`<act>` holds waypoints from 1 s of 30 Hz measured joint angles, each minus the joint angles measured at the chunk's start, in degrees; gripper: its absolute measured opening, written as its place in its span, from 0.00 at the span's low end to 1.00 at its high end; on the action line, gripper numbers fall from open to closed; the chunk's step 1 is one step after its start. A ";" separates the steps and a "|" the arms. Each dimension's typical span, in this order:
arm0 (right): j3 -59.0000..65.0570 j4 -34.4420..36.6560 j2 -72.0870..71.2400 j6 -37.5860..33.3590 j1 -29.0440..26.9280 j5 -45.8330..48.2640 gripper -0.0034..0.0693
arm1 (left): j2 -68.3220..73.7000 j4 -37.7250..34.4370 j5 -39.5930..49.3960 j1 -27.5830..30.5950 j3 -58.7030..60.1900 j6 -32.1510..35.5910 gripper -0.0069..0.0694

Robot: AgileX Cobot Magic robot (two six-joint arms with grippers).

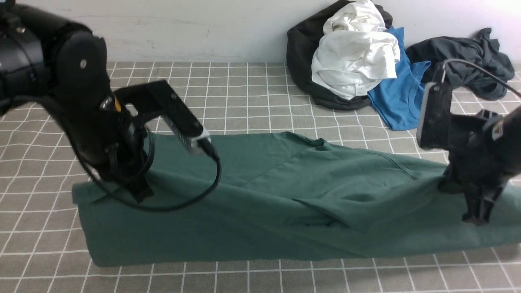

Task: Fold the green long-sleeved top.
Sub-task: Use both arms to drag the lower edge of the fabric forward and fold it over the upper edge

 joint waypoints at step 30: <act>-19.45 3.49 26.27 8.54 -6.16 -12.66 0.08 | 32.19 1.79 -8.62 6.19 -30.15 0.52 0.20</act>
